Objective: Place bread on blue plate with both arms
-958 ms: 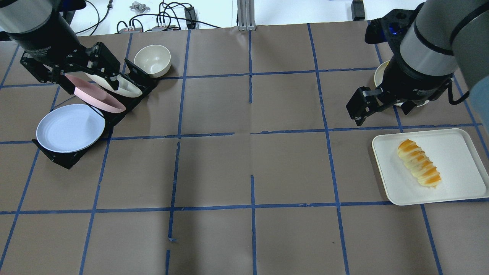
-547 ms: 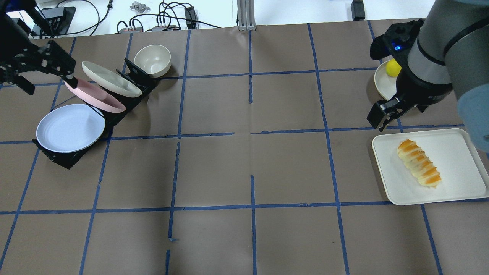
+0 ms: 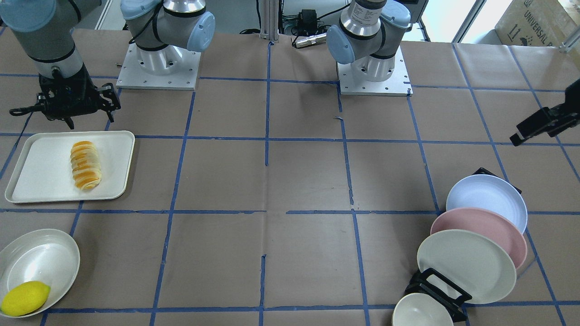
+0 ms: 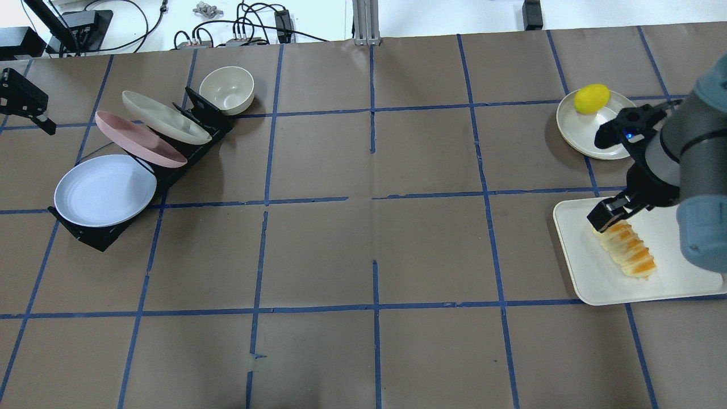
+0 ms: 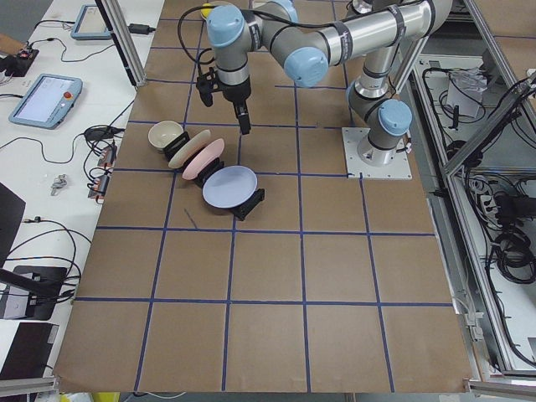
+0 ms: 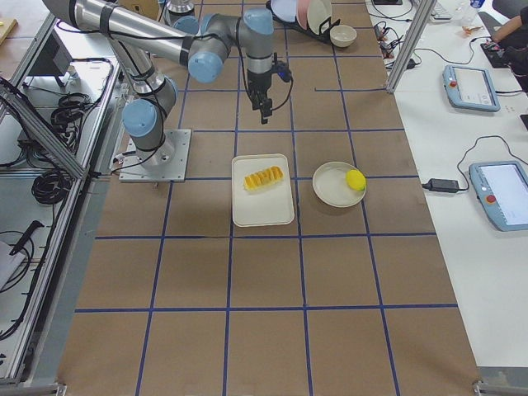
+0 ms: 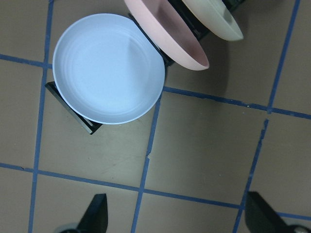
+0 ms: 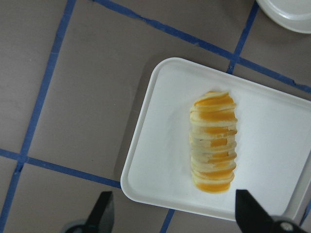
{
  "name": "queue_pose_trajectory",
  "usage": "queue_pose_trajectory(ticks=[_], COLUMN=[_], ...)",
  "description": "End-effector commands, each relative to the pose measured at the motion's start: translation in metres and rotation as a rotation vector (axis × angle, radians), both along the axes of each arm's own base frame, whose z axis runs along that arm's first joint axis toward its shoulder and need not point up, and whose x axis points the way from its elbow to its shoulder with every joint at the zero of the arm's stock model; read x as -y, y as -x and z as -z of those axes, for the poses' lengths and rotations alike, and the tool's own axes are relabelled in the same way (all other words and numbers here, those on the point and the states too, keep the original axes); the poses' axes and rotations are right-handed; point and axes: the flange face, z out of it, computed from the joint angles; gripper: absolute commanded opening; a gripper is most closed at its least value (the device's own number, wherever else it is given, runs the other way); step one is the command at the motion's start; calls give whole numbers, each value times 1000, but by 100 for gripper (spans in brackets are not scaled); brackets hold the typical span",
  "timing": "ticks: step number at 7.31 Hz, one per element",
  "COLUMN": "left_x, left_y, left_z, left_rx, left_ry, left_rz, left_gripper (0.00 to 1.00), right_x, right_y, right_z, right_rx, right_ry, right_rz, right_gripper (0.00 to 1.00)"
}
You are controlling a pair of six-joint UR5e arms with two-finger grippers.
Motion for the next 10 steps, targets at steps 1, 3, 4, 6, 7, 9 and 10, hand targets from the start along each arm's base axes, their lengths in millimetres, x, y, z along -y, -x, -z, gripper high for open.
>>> queue_pose_trajectory(ticks=[1,3,4,6,7,9,10], left_x=[15,19,24,52,62,72,75], left_y=[-90,-158,-175,-180,-178,-172,-170], left_z=[38,92,128,192,212,239,250], left_rx=[-44,-114,-163,-235,-262,-290,-334], left_ry=[-28,-65,-83,-38,-17,-26,-3], left_rz=[43,124,202,200,199,206,192], left_gripper=[100,100,100,100,100,100,99], right_x=[-3,21,24,38,39,36,35], right_y=[35,67,89,102,101,98,97], right_z=[61,116,126,153,159,160,156], right_rx=[41,57,50,73,91,105,107], right_ry=[30,-10,8,-2,-5,-5,-10], right_rz=[4,-25,-12,-3,-5,-1,-7], right_gripper=[89,89,89,89,89,82,43])
